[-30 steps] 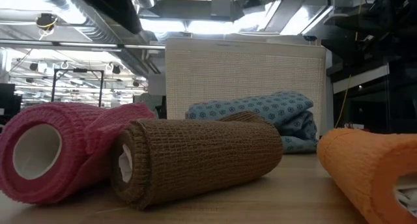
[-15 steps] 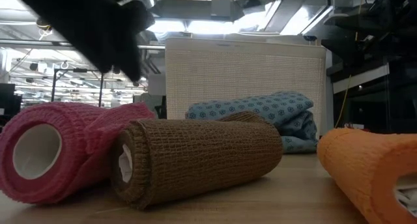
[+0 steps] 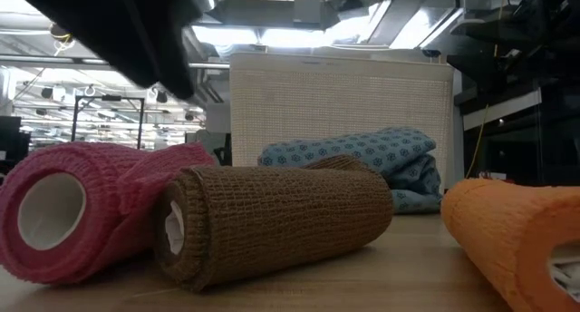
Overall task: Pick & Place Medicine items
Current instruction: Put the orange bandage into the black bin
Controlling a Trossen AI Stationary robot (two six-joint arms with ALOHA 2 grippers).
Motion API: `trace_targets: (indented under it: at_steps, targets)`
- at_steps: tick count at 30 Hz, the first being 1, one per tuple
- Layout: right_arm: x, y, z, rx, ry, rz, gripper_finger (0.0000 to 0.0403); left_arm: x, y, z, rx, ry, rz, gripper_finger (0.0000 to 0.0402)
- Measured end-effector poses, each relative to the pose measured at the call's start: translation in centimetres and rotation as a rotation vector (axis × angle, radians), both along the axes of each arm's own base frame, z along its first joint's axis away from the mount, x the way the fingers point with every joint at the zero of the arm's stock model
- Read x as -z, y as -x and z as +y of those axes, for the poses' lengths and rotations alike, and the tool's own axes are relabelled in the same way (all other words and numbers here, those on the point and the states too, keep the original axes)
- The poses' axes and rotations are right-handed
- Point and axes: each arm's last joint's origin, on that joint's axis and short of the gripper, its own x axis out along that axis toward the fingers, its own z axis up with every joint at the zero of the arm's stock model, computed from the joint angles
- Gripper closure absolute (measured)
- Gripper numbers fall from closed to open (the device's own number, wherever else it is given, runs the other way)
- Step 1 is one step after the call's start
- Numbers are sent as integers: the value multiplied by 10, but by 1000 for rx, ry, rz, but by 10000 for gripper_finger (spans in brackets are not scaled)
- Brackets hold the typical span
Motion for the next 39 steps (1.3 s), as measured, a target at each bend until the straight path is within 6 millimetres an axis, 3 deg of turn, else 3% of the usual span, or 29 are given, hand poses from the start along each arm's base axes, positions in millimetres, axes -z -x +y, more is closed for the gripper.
trace_targets:
  at_steps: [5,10,13,17,21,27,30,39]
  targets:
    - [0,0,0,0,0,0,136,-3,-3,-1,-86,16,-65,212]
    - [0,0,0,0,0,0,136,4,2,-13,168,-176,-54,220]
    - [0,0,0,0,1,2,136,7,2,-17,212,-217,-61,223]
    - [1,0,0,0,0,8,136,5,-1,-13,74,-161,-98,224]
    - [1,0,0,-1,0,7,136,4,-2,-12,52,-171,-109,224]
    - [-7,1,5,-188,-100,-69,137,7,5,-4,-139,-220,-108,225]
    - [-13,3,5,-198,-93,-129,139,9,5,1,-214,-209,-103,228]
    - [-17,-4,6,-205,-113,-158,145,9,2,7,-248,-213,-99,233]
